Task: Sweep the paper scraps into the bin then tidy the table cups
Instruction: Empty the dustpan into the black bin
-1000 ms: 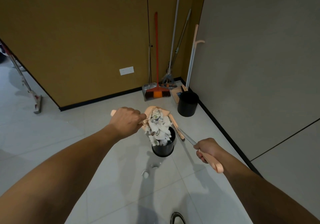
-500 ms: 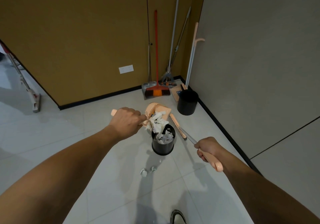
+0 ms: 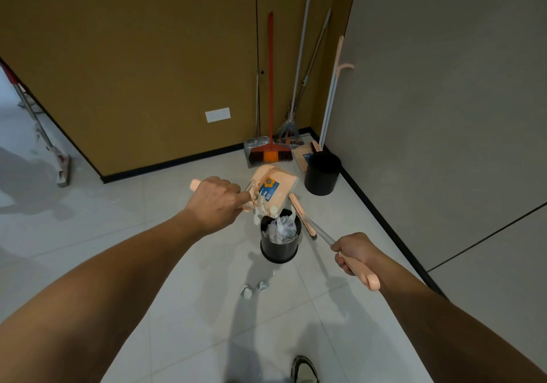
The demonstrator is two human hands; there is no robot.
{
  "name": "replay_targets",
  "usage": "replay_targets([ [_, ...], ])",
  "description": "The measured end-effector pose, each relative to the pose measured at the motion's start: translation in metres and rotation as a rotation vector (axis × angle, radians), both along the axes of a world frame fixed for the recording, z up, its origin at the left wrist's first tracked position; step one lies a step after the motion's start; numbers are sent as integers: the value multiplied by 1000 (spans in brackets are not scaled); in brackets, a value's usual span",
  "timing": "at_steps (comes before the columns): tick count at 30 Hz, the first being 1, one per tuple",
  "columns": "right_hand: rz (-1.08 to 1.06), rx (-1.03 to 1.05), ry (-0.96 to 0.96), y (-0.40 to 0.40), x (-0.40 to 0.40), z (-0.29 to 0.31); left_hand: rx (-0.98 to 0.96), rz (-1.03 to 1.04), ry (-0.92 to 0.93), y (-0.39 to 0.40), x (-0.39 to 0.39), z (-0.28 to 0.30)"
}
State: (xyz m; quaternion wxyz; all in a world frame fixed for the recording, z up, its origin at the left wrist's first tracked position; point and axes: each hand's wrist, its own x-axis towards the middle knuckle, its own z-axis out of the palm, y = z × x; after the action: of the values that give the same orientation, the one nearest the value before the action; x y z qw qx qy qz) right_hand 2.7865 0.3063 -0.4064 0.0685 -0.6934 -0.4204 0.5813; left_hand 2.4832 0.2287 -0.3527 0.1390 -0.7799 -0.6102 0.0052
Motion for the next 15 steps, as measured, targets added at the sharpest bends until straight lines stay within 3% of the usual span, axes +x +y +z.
replay_targets([
  [15, -46, 12, -23, 0, -21, -12, -15, -91, -10, -5, -22, -11],
])
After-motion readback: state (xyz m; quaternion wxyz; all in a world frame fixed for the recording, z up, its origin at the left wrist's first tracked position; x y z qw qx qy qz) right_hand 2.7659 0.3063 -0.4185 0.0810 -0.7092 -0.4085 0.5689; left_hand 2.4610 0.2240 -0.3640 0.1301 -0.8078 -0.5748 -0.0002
